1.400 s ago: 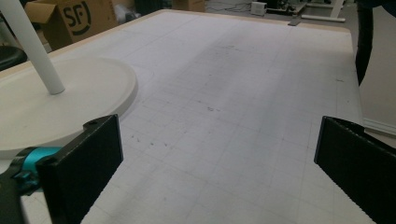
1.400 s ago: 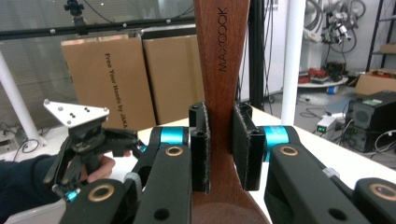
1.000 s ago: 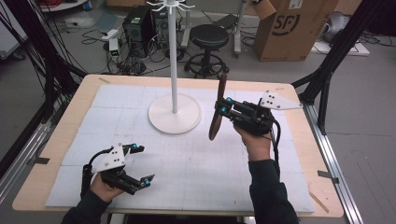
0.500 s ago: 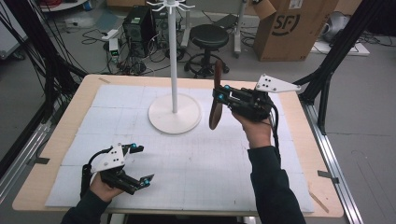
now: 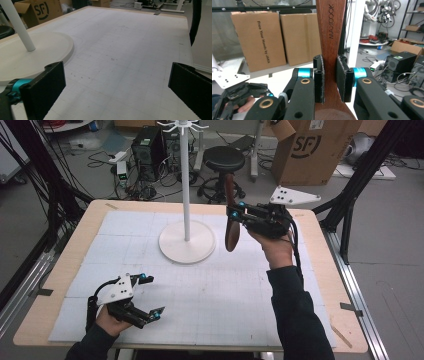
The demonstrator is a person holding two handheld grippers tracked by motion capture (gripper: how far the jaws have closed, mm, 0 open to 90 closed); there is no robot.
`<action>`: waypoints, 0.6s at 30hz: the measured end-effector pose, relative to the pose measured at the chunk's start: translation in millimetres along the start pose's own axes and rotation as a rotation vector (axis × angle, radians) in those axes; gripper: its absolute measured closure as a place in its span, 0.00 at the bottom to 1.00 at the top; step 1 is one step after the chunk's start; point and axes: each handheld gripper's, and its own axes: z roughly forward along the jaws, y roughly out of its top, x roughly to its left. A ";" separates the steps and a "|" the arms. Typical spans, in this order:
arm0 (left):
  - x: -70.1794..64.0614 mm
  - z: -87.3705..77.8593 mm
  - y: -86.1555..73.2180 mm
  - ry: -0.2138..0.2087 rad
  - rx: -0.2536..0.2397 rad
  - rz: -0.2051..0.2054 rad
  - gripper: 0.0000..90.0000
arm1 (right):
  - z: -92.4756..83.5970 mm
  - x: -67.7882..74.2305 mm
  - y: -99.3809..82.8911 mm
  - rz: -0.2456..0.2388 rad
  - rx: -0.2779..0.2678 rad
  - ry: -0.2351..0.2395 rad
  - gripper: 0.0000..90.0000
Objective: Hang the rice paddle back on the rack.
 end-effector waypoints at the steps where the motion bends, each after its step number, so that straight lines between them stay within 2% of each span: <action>1: 0.0 0.0 0.0 0.000 0.000 0.000 0.02 | 0.5 -0.6 2.6 -0.001 -0.004 0.000 0.88; 18: 1.0 -2.7 0.2 0.006 -0.007 0.000 0.02 | 20.8 -11.5 38.7 -0.030 0.001 -0.015 0.88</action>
